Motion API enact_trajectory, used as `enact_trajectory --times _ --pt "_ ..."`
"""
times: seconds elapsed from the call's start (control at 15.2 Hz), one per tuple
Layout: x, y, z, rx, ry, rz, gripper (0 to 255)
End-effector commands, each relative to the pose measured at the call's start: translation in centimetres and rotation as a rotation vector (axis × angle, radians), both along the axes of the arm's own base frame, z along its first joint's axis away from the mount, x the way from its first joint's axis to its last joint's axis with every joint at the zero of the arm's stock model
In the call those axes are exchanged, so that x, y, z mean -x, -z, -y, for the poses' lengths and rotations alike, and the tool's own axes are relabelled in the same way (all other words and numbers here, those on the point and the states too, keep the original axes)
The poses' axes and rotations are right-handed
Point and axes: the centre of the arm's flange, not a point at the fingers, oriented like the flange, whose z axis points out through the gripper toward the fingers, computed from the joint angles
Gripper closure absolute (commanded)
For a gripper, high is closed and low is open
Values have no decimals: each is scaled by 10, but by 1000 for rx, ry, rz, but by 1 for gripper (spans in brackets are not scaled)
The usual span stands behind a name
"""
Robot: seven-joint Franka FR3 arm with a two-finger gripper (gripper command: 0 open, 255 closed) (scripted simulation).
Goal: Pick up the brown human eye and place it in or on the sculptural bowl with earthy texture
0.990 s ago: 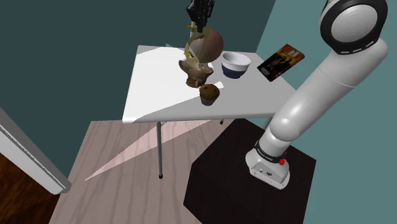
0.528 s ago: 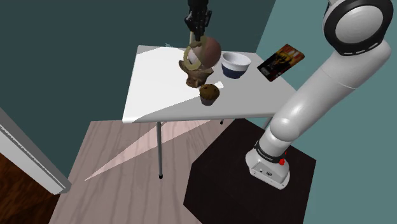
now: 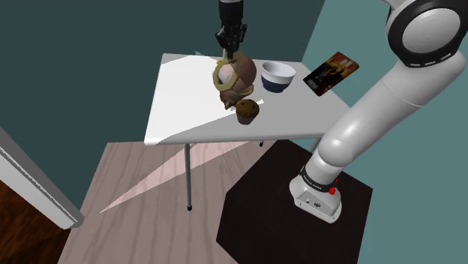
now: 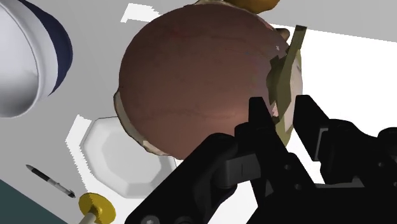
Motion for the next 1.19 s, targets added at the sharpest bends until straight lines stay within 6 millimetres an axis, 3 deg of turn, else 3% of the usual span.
enact_trajectory --times 0.0,0.46,0.53,0.86,1.12 --pt "0 14 4 2 6 -16 255" --pt "0 14 4 2 6 -17 255" --pt "-1 15 4 2 6 -16 0" --pt "0 14 4 2 6 -16 0" --pt "-5 -35 -4 2 6 -16 0"
